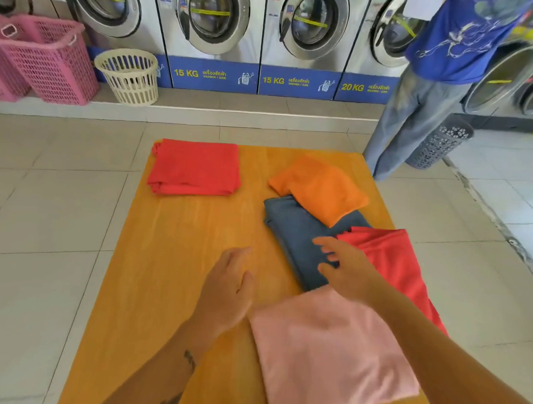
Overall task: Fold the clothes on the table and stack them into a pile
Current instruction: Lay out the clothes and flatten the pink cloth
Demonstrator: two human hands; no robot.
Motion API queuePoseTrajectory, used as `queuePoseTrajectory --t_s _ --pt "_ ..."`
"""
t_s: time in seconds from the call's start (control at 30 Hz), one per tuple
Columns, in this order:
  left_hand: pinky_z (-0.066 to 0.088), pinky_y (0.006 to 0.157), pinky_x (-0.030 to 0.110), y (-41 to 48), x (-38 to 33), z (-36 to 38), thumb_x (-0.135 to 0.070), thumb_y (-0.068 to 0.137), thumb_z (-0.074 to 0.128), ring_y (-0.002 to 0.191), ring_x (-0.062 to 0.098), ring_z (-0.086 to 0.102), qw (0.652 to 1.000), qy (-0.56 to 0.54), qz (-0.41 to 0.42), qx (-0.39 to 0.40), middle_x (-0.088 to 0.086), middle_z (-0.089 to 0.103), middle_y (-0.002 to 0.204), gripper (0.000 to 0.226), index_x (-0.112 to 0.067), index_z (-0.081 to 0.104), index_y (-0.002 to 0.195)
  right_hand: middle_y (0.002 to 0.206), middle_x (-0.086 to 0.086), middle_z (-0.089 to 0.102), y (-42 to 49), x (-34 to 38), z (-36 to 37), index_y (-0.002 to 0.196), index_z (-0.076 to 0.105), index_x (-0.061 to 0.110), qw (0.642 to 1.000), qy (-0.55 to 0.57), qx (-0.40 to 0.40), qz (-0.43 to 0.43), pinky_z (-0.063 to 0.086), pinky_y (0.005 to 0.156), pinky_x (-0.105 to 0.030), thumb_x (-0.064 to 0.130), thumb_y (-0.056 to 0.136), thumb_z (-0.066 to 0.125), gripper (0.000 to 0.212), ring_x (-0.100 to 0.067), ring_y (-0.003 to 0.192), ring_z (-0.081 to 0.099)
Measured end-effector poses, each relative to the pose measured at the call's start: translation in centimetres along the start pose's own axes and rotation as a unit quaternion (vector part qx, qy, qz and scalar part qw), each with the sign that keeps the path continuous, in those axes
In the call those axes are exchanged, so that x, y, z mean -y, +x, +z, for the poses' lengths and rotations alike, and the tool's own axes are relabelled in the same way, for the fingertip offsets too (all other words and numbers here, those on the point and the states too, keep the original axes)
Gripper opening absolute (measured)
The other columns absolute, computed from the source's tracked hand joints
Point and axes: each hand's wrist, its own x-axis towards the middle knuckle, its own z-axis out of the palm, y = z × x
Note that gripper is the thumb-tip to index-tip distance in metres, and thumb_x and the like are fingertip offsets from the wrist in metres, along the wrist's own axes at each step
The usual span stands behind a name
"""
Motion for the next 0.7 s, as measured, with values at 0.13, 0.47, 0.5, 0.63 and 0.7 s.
queuePoseTrajectory --t_s 0.13,0.47,0.5,0.63,0.7 --pt "0.033 0.110 0.037 -4.7 -2.4 5.2 -0.031 0.098 0.043 0.134 0.019 0.037 0.990 0.062 -0.033 0.126 0.000 0.032 0.150 0.052 -0.021 0.033 0.148 0.139 -0.008 0.049 -6.5 -4.9 -1.0 0.144 0.044 0.018 0.994 -0.099 -0.039 -0.007 0.035 0.107 -0.041 0.018 0.082 0.065 0.065 -0.031 0.126 0.045" --pt "0.031 0.103 0.047 -5.9 -5.8 6.8 -0.021 0.084 0.047 0.127 0.032 0.044 0.961 0.199 -0.097 0.165 0.002 0.050 0.137 0.074 -0.033 0.017 0.150 0.129 -0.007 0.039 -13.9 -8.8 0.2 0.154 0.011 0.033 0.994 -0.106 0.020 0.002 0.043 0.098 -0.046 0.025 0.086 0.054 0.081 -0.033 0.113 0.046" --pt "0.034 0.102 0.043 -6.0 -5.7 6.5 -0.022 0.088 0.046 0.127 0.031 0.046 0.966 0.171 -0.095 0.169 0.003 0.048 0.141 0.070 -0.031 0.019 0.151 0.128 -0.007 0.038 -14.0 -8.7 0.2 0.153 0.012 0.035 0.994 -0.105 0.031 0.004 0.044 0.098 -0.045 0.026 0.086 0.055 0.080 -0.033 0.112 0.048" --pt "0.030 0.099 0.024 -7.6 -5.4 5.2 -0.005 0.090 0.045 0.132 0.024 0.043 0.987 0.058 -0.082 0.128 0.007 0.046 0.143 0.062 -0.026 0.037 0.148 0.120 -0.008 0.042 -13.4 -8.4 0.3 0.152 0.021 0.038 0.996 -0.061 0.071 0.008 0.044 0.095 -0.037 0.021 0.084 0.057 0.079 -0.033 0.108 0.054" --pt "0.031 0.100 0.022 -8.3 -5.4 4.5 0.003 0.087 0.044 0.129 0.019 0.046 0.992 -0.012 -0.107 0.061 0.002 0.052 0.138 0.059 -0.024 0.050 0.140 0.118 -0.008 0.044 -13.1 -7.8 0.8 0.151 0.027 0.035 0.996 -0.030 0.080 -0.001 0.036 0.091 -0.024 0.015 0.081 0.059 0.080 -0.031 0.112 0.051"
